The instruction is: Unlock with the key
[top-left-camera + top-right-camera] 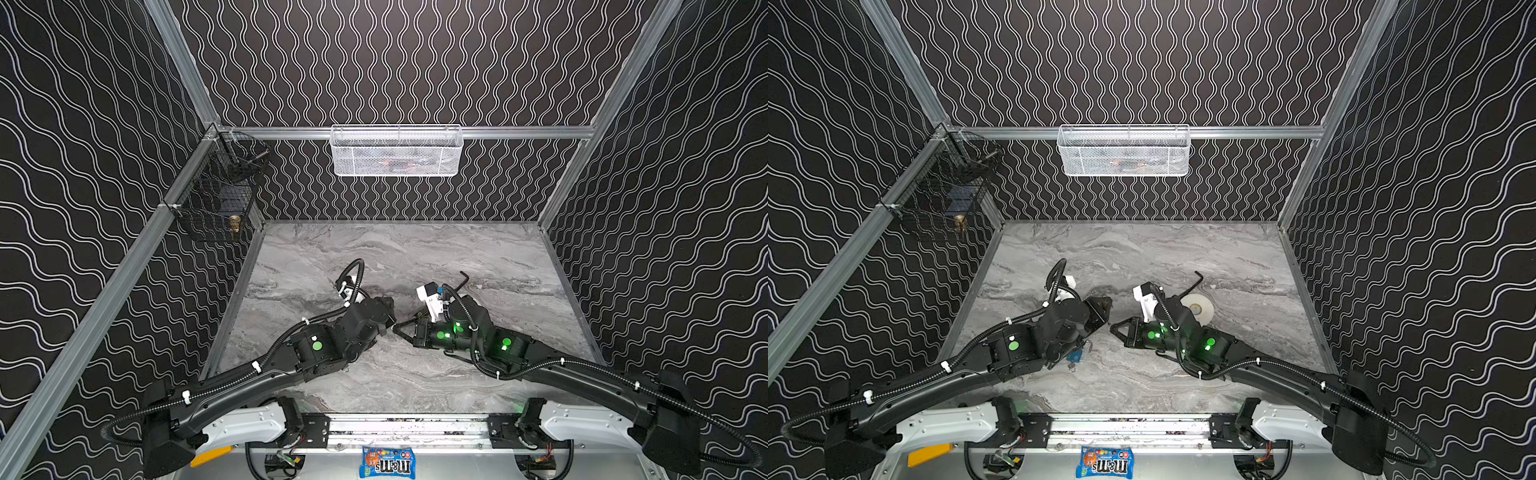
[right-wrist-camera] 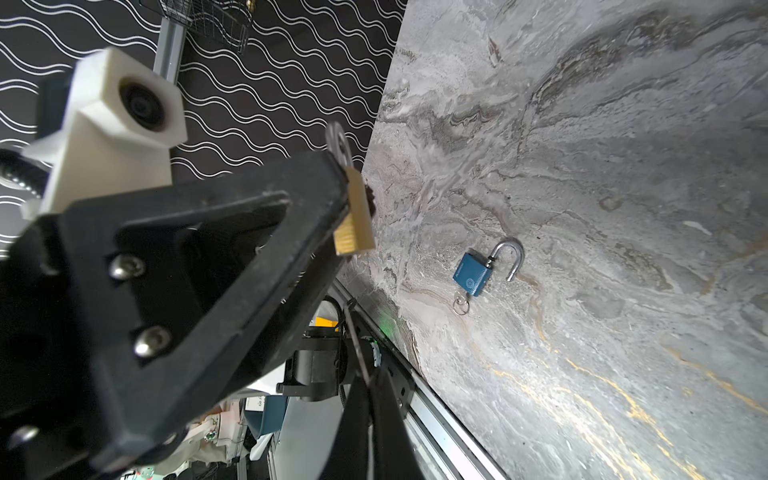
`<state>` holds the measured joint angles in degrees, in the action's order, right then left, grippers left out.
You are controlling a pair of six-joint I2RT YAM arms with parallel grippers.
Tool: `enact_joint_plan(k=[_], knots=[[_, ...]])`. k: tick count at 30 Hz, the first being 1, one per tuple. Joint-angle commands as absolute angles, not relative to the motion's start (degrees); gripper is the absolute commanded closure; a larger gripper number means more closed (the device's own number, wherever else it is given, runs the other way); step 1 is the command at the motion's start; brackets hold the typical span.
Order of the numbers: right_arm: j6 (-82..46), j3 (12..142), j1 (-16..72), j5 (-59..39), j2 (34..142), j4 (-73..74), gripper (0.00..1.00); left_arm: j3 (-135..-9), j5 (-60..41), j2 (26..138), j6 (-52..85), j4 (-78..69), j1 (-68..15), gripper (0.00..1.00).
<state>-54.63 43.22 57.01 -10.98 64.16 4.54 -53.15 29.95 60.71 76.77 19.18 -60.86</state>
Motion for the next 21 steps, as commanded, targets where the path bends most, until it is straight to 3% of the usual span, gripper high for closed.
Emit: enact_joint_plan(k=[1, 21], knots=[[-54.9, 43.4, 57.0, -7.1, 63.4, 5.0, 1.0, -53.1, 30.4, 60.6, 77.7, 17.5, -60.8, 1.0], [-53.1, 45.7, 56.7, -7.8, 65.9, 5.0, 1.0, -52.0, 31.1, 58.9, 77.4, 18.0, -60.8, 1.0]])
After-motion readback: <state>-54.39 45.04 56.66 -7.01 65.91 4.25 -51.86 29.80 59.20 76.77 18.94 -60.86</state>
